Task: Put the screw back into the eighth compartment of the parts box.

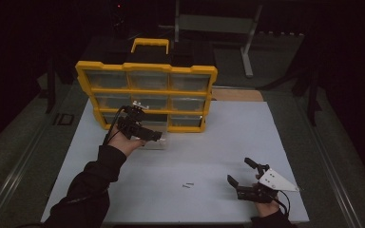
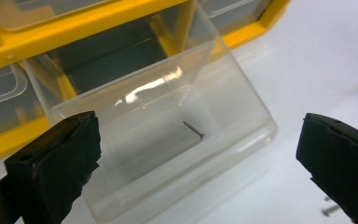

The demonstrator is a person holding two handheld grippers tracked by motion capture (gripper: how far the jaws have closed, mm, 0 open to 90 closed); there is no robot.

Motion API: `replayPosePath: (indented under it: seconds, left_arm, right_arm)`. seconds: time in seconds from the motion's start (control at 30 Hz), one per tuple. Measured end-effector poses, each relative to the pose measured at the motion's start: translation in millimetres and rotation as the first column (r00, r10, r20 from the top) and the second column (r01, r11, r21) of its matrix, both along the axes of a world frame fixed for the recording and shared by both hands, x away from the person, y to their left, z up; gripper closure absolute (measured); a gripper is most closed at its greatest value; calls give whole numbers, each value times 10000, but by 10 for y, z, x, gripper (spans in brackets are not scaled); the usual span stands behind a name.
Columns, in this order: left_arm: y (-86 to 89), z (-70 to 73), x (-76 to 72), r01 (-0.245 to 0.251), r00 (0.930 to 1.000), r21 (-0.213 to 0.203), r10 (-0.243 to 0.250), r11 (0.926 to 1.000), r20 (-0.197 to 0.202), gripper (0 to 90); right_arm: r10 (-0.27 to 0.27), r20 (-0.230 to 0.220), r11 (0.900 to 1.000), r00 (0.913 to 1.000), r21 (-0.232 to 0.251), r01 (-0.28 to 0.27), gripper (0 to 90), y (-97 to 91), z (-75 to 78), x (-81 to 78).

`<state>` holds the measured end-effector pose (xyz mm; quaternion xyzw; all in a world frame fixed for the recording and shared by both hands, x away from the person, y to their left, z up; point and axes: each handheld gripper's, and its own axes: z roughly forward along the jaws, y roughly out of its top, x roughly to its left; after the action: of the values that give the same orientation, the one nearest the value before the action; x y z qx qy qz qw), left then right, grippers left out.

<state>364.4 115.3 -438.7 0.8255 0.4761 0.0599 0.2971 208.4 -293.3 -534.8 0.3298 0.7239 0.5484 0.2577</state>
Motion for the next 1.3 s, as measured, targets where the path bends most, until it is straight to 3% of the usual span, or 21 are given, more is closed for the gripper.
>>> replayPosePath:
  seconds: [0.37,0.6,0.7,0.87,0.97,1.27,1.3]
  left_arm:
    - [12,175,-156,815,9953,-468,-788,9956,560,0]
    - [-35,233,-232,1752,9811,-1150,-1637,9778,1029,0]
    - [-96,238,-289,2201,9691,-1078,-2048,9695,1372,0]
    - [-215,250,-384,2918,9466,-1187,-2689,9491,1776,0]
    - [-273,247,-429,3301,9327,-1319,-3014,9347,1980,0]
    - [-479,155,-565,4524,8780,-1303,-4150,8822,2386,0]
    - [-509,138,-577,4483,8794,-1216,-4127,8856,2372,0]
  right_arm:
    - [5,-9,10000,10000,-4,-5,102,1,0,1]
    - [34,14,10000,10000,-3,-34,102,4,2,0]
    - [43,-1,10000,10000,3,-43,102,5,0,1]
    - [64,22,10000,10000,-15,-64,102,7,1,1]
    - [66,15,10000,10000,-19,-66,102,5,1,0]
    - [79,17,10000,10000,-17,-79,102,7,1,0]
    - [80,13,10000,10000,-16,-80,102,7,1,0]
